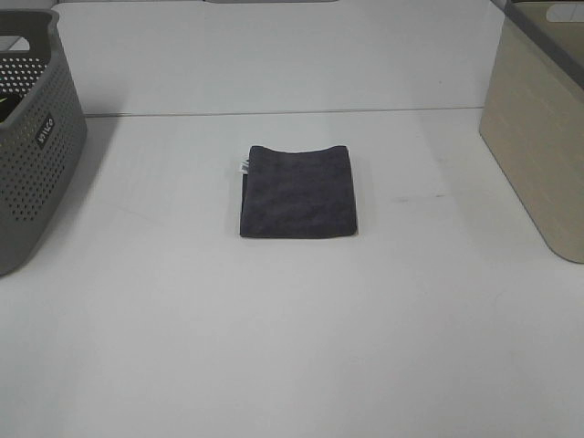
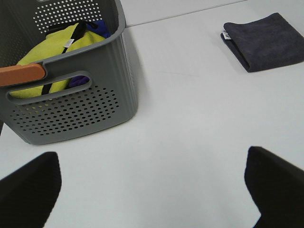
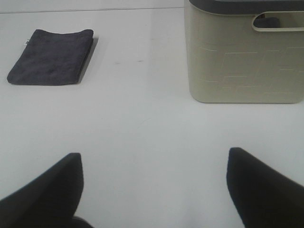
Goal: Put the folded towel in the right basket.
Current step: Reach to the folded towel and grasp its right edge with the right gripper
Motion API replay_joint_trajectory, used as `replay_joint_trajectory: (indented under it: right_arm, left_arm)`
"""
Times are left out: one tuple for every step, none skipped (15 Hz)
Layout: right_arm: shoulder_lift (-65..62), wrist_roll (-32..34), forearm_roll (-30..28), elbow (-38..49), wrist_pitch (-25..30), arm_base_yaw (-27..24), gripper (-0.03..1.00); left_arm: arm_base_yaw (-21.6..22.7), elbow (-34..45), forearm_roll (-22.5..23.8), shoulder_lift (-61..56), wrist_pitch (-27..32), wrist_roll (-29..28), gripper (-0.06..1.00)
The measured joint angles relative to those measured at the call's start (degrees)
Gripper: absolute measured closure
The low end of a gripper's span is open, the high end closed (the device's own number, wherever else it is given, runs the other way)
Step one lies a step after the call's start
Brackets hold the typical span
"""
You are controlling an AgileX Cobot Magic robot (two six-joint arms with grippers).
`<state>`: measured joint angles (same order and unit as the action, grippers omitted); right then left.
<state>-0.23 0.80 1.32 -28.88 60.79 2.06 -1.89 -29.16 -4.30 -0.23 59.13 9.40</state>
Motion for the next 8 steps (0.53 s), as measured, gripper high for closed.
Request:
replay_joint_trajectory:
  right_arm:
    - [0.00,0.00,0.00,0.00,0.00,0.00,0.20]
    - [0.00,0.00,0.00,0.00,0.00,0.00,0.20]
    - [0.00,0.00,0.00,0.00,0.00,0.00,0.20]
    - [0.00,0.00,0.00,0.00,0.00,0.00,0.20]
    - [0.00,0.00,0.00,0.00,0.00,0.00,0.20]
    - [0.00,0.00,0.00,0.00,0.00,0.00,0.20]
    - [0.00,0.00,0.00,0.00,0.00,0.00,0.20]
    - [0.00,0.00,0.00,0.00,0.00,0.00,0.20]
  left_arm:
    - [0.00,0.00,0.00,0.00,0.00,0.00,-0.04]
    - [0.00,0.00,0.00,0.00,0.00,0.00,-0.04]
    - [0.00,0.00,0.00,0.00,0.00,0.00,-0.04]
    - [0.00,0.00,0.00,0.00,0.00,0.00,-0.04]
    - [0.00,0.00,0.00,0.00,0.00,0.00,-0.04]
    - [0.00,0.00,0.00,0.00,0.00,0.00,-0.04]
    - [0.00,0.00,0.00,0.00,0.00,0.00,-0.04]
    - [0.00,0.00,0.00,0.00,0.00,0.00,-0.04]
